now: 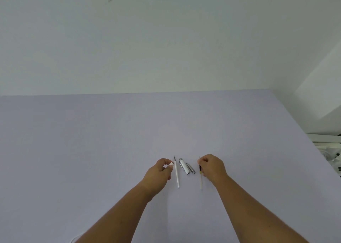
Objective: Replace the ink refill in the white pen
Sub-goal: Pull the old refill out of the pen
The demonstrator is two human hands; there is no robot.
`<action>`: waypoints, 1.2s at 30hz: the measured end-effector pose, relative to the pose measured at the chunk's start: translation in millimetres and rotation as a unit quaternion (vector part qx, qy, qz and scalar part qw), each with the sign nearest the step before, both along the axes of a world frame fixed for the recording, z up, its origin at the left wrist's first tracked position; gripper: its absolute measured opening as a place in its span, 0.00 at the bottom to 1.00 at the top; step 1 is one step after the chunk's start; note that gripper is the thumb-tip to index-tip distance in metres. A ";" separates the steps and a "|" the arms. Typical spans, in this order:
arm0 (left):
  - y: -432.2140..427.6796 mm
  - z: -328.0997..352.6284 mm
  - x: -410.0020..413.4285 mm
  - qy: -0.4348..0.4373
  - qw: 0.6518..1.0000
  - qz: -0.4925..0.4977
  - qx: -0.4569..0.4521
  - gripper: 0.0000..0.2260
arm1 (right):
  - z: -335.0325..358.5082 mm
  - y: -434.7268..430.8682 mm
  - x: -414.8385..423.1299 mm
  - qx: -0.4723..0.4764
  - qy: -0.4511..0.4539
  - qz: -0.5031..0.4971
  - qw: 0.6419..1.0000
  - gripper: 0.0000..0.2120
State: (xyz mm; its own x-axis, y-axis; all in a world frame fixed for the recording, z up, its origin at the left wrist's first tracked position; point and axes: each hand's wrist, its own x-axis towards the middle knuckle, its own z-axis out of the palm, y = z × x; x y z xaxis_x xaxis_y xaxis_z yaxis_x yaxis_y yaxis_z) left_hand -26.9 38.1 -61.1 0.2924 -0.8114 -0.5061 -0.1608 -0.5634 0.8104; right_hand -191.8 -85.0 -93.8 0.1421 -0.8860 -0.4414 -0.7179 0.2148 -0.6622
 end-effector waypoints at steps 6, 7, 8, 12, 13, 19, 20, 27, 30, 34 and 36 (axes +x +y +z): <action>1.5 -1.3 2.5 0.012 1.000 0.014 0.000 0.08 | -6.4 4.8 4.6 -0.023 0.024 0.025 0.999 0.08; 1.5 -1.3 2.9 0.011 1.000 0.015 0.000 0.09 | -7.1 4.8 4.7 -0.025 0.024 0.022 0.999 0.08; 1.4 -1.3 3.1 0.011 1.000 0.015 -0.001 0.09 | -7.4 5.1 4.7 -0.025 0.024 0.020 0.999 0.08; 0.3 -1.5 3.6 0.011 1.000 0.015 0.000 0.10 | -8.2 6.9 4.1 -0.032 0.016 0.016 0.999 0.06; 0.2 -1.6 3.5 0.010 1.000 0.014 -0.001 0.10 | -8.2 7.4 4.0 -0.036 0.017 0.016 0.999 0.06; 1.2 -3.0 3.1 0.010 1.000 0.014 -0.001 0.10 | -10.4 7.9 3.5 -0.046 0.020 0.020 0.999 0.06; 1.3 -2.7 3.2 0.010 1.000 0.014 -0.001 0.10 | -10.5 7.9 3.3 -0.047 0.022 0.022 0.998 0.07; 4.2 -0.7 8.9 -0.013 1.000 0.027 -0.004 0.09 | 1.6 16.3 15.5 -0.109 0.016 0.044 0.993 0.05; 6.4 -0.9 12.4 -0.022 0.999 0.043 -0.010 0.08 | 6.5 30.8 32.3 -0.130 0.030 0.131 0.982 0.06; 10.4 -0.3 14.1 -0.029 0.999 0.041 -0.020 0.06 | -0.9 54.6 52.1 -0.202 0.144 0.273 0.929 0.10; 12.9 0.1 14.2 -0.041 0.998 0.042 -0.028 0.06 | -6.6 65.8 54.5 -0.233 0.181 0.301 0.907 0.11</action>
